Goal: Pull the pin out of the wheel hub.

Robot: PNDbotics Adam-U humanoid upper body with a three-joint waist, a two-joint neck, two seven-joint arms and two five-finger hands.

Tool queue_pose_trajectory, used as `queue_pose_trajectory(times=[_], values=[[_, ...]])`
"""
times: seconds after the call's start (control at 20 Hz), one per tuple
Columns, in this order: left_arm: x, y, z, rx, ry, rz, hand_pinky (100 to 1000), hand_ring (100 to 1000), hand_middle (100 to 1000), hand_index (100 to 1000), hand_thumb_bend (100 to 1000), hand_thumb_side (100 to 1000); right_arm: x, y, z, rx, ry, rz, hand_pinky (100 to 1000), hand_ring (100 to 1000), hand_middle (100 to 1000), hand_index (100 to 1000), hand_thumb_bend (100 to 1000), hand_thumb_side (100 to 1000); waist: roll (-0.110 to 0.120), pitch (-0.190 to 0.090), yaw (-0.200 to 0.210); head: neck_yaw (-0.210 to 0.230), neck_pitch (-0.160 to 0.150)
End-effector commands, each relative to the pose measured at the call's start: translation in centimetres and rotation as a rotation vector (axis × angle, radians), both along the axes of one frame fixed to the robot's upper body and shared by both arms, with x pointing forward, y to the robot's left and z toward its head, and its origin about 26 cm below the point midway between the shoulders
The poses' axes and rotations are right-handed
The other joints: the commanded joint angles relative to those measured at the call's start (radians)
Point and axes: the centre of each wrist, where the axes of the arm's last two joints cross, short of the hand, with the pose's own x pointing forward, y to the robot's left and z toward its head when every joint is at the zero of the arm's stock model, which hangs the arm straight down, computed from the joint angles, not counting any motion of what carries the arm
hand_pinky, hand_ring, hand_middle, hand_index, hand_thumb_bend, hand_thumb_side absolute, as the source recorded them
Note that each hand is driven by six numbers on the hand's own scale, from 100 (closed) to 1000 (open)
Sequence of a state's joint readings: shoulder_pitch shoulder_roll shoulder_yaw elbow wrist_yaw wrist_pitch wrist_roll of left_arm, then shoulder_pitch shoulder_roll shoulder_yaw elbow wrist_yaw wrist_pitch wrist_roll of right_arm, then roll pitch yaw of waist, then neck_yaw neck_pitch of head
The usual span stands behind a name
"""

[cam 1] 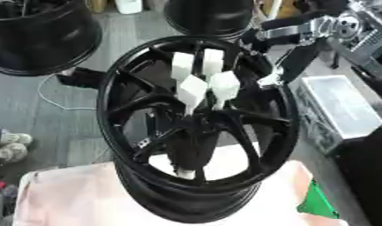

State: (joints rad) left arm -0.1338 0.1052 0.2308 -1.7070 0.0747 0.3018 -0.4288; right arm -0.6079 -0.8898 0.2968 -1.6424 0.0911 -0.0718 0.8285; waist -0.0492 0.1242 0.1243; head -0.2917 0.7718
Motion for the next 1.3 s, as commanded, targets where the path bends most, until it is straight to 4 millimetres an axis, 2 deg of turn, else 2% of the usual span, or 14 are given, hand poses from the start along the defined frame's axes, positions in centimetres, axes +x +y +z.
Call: queue_pose_trajectory(times=[0.05,0.85,1.3], values=[[0.3,-0.1,0.7,0.007,-0.023,-0.01,631,690,653,741,100,1000,0.2,-0.1,0.8,-0.02,-0.024,-0.002,379,396,818,893,292,412,0.003,-0.008,0.001,-0.003,-0.002],[0.3,-0.2,0.7,0.004,-0.023,-0.009,631,689,652,741,100,1000,0.9,0.6,-0.2,-0.091,-0.01,0.026,385,394,812,886,287,386,0.003,-0.007,0.002,-0.003,-0.002],[0.3,-0.2,0.7,0.002,-0.021,-0.008,631,689,652,741,100,1000,1.1,1.0,-0.5,-0.115,-0.051,0.03,343,358,727,809,258,316,0.002,-0.007,0.002,-0.004,-0.002]])
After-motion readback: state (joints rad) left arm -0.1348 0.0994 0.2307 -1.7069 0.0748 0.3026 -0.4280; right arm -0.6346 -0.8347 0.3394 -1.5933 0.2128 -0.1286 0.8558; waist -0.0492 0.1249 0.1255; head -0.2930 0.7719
